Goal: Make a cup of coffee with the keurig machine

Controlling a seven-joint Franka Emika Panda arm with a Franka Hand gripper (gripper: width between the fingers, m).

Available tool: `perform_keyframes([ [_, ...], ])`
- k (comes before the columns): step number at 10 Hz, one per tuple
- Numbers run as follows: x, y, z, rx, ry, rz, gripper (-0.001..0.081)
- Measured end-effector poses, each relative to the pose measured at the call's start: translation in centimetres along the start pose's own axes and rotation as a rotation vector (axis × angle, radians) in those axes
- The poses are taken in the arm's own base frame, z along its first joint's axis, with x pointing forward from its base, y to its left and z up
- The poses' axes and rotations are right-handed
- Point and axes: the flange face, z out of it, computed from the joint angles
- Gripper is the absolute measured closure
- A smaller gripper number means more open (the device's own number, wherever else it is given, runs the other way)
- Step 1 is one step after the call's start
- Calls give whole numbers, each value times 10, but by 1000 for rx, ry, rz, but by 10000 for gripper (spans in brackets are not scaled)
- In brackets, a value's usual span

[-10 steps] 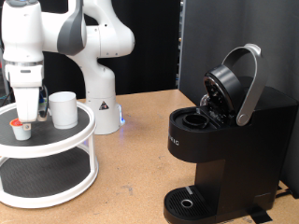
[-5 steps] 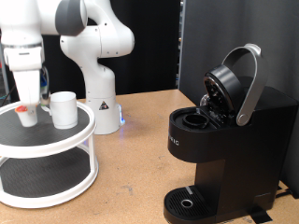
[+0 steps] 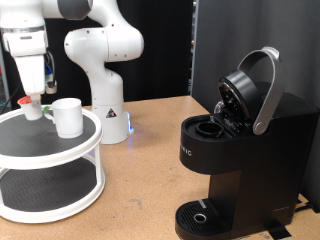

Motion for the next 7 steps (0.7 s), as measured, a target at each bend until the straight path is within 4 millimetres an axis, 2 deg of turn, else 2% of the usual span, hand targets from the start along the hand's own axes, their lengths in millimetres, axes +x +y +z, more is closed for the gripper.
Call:
perform_keyframes([
  [2, 14, -2, -3, 23, 79, 64, 371],
  [7, 80, 0, -45, 24, 214, 185, 371],
])
